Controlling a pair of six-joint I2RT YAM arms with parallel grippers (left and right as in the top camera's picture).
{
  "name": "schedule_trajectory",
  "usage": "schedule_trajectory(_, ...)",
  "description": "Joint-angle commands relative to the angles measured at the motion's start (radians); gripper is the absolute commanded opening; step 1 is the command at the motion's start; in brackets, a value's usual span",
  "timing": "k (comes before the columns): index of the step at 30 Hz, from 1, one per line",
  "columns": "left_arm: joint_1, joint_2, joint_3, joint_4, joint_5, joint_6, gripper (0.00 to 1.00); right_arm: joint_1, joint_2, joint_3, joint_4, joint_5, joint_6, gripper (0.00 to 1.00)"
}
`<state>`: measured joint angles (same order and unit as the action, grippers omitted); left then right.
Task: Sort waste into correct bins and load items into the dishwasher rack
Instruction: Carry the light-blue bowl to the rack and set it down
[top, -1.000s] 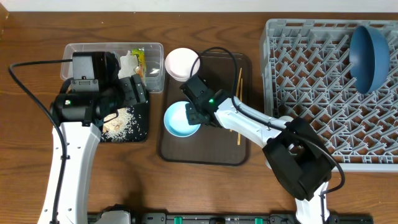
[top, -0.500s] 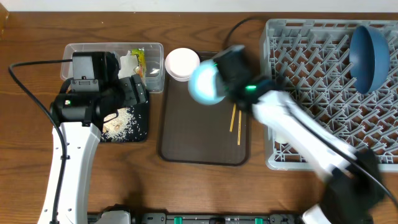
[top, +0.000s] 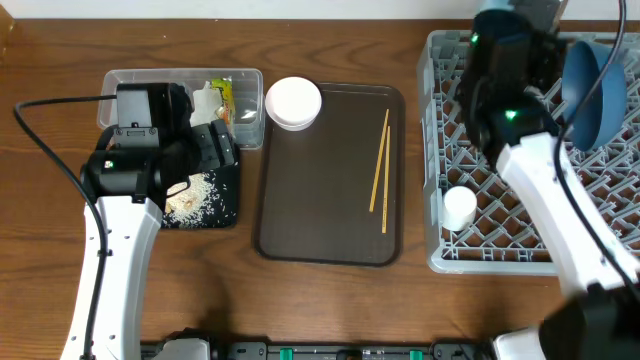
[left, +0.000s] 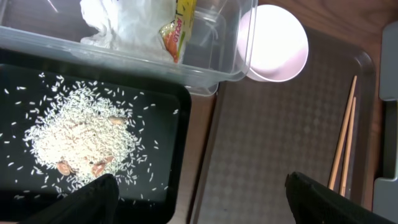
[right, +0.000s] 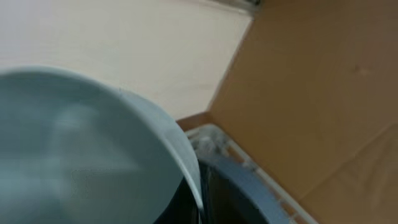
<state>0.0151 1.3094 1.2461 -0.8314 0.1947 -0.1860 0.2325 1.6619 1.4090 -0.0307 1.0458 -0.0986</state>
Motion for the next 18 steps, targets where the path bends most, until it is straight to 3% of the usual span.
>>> schedule_trajectory(1, 0.003, 0.008, 0.016, -0.002, -0.013, 0.002, 0.88, -0.013, 0.105, -0.002, 0.113, 0.05, -0.322, 0.01)
schedule_trajectory(5, 0.003, 0.008, 0.016, -0.002, -0.013, 0.002, 0.88, 0.005, 0.23, -0.002, 0.356, 0.05, -0.62, 0.01)
schedule_trajectory(10, 0.003, 0.008, 0.016, -0.002, -0.013, 0.002, 0.88, 0.013, 0.356, -0.002, 0.576, 0.05, -0.883, 0.01)
schedule_trajectory(18, 0.003, 0.008, 0.016, -0.002, -0.013, 0.002, 0.88, 0.031, 0.45, -0.002, 0.589, 0.05, -0.904, 0.01)
